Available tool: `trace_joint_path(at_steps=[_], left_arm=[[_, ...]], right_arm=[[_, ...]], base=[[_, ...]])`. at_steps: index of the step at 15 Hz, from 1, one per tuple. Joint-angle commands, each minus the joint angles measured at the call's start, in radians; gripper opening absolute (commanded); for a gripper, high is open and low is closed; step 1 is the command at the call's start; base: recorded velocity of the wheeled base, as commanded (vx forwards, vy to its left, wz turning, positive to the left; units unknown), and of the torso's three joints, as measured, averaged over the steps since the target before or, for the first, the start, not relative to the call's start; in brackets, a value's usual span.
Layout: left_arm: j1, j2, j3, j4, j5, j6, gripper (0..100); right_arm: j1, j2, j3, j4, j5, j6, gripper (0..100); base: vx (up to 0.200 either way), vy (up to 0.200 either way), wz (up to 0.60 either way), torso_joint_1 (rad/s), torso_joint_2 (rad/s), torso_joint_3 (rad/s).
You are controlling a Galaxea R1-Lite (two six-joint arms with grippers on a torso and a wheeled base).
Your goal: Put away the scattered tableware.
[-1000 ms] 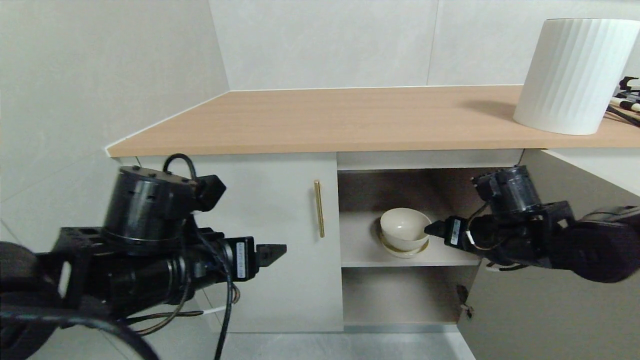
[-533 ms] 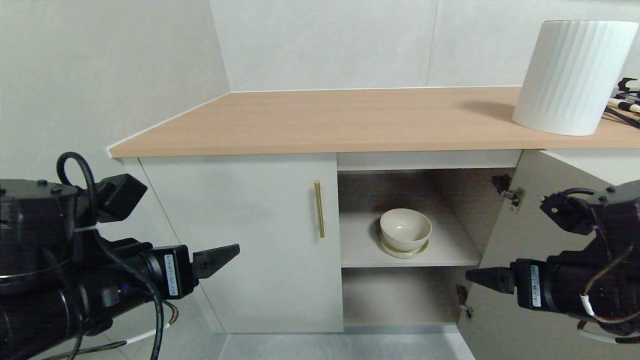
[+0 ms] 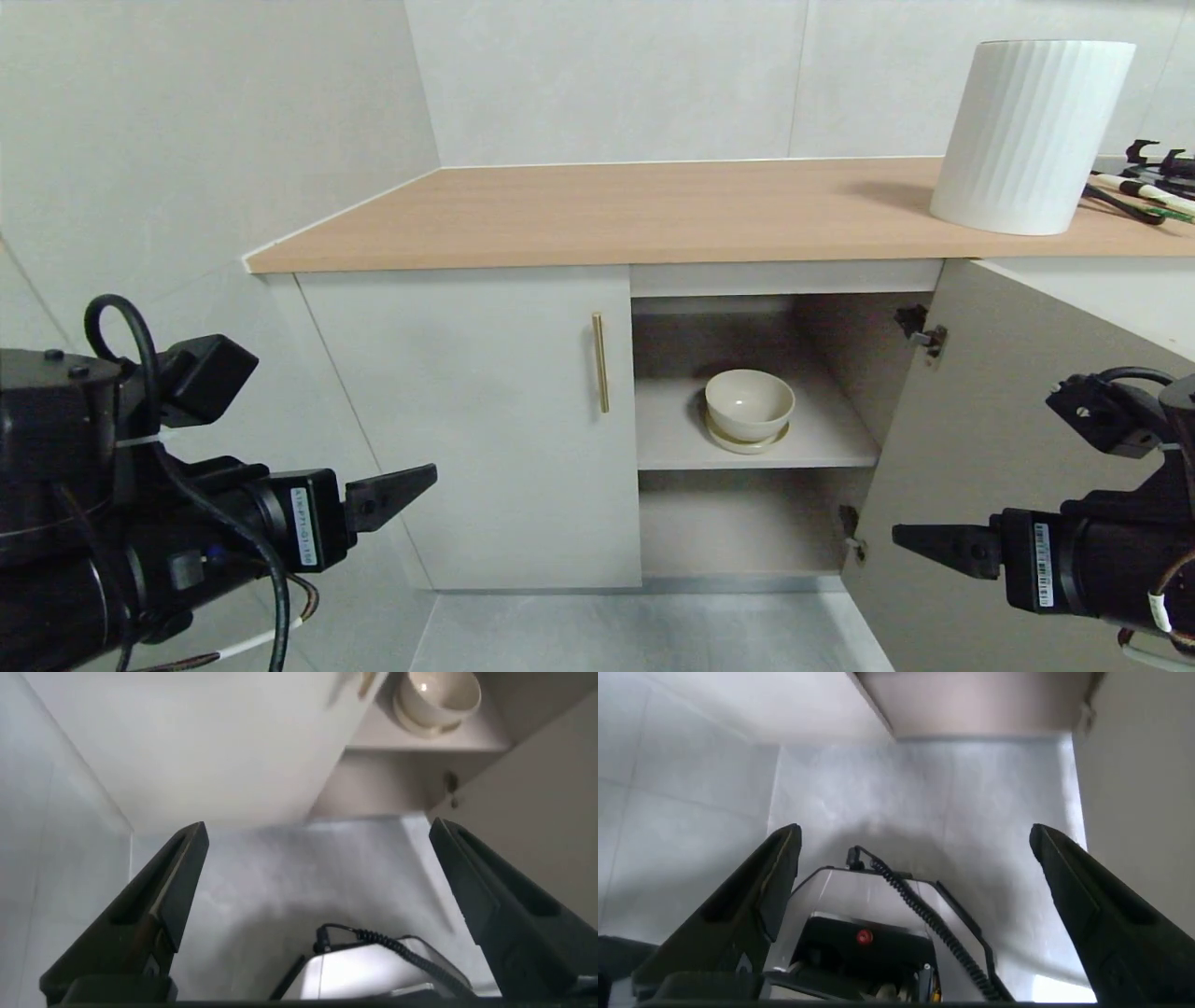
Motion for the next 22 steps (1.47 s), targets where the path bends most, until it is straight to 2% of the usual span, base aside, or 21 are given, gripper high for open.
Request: trace_joint_path(at_steps=[1, 7, 9, 12, 19, 22], left_arm=[[-0.002, 0.005, 0.005, -0.001, 0.0, 0.0, 100], [-0.005, 0.005, 0.007, 0.0, -0.001, 0.0, 100], [-0.007, 0.005, 0.011, -0.001, -0.001, 0.0, 100], [-0.007, 0.008, 0.024, -0.001, -0.004, 0.026, 100], [-0.007, 0.008, 0.022, -0.003, -0.003, 0.027, 100], [-0.007, 0.008, 0.021, -0.003, -0.001, 0.027, 100]], right_arm=[[0.001, 0.0, 0.0, 0.001, 0.0, 0.0, 100], [0.001, 0.005, 0.003, 0.003, 0.0, 0.0, 100], [0.002, 0.005, 0.003, 0.003, 0.0, 0.0, 100], [0.001, 0.0, 0.003, 0.003, 0.0, -0.011, 100], [0.001, -0.007, 0.002, 0.005, -0.014, -0.014, 100], [-0.002, -0.026, -0.006, 0.077, -0.019, -0.047, 100]], base=[[-0.2, 0.0, 0.0, 0.002, 0.0, -0.002], [-0.2, 0.0, 0.0, 0.004, 0.0, 0.004], [0.0, 0.0, 0.0, 0.0, 0.0, 0.0], [0.0, 0.0, 0.0, 0.0, 0.0, 0.0], [0.0, 0.0, 0.0, 0.0, 0.0, 0.0], [0.0, -0.2, 0.0, 0.002, 0.0, 0.001]])
